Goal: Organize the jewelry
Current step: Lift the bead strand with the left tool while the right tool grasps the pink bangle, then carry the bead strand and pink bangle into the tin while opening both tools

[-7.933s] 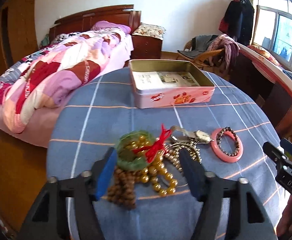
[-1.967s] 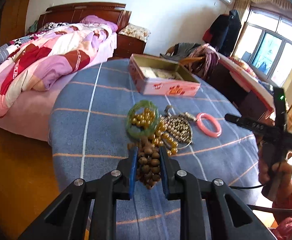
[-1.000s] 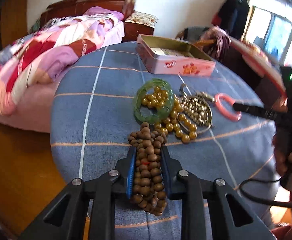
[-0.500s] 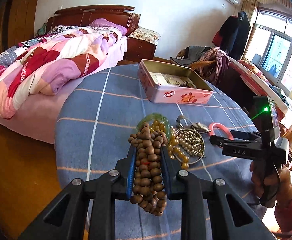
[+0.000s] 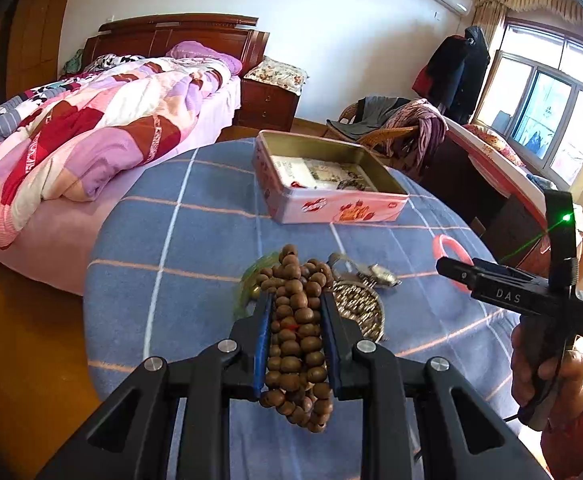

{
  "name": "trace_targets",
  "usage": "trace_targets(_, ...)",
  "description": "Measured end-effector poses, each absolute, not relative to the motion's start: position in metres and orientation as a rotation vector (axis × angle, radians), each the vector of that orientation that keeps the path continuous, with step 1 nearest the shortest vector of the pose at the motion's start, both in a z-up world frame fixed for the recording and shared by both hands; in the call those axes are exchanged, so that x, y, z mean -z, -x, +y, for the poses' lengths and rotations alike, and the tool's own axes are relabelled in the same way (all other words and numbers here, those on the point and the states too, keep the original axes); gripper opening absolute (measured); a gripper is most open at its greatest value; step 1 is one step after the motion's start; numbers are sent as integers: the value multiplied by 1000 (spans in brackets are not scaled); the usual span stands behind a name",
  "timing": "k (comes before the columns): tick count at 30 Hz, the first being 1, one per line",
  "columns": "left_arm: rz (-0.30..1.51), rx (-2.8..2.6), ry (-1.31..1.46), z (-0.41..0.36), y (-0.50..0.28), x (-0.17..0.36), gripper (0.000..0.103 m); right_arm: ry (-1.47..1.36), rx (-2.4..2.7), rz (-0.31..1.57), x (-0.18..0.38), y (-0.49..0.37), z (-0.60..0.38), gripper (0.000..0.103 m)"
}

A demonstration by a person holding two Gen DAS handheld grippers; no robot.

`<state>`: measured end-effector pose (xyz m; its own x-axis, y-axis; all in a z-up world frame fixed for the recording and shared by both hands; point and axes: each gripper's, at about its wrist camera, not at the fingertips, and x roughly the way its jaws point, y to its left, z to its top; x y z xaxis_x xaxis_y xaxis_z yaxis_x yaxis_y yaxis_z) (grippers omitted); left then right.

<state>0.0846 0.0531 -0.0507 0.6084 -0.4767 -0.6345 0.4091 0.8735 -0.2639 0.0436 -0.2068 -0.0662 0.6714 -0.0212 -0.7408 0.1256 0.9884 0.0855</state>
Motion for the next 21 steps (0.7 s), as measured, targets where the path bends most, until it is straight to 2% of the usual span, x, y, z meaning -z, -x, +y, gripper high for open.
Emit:
trace_targets(12,653,525,128,18,-137,15,23,-136,129,698,26,-82,-215,83)
trace_targets(21,658,488,153,-4,-196,24,23,-152,119,645,24,-133,-210,83)
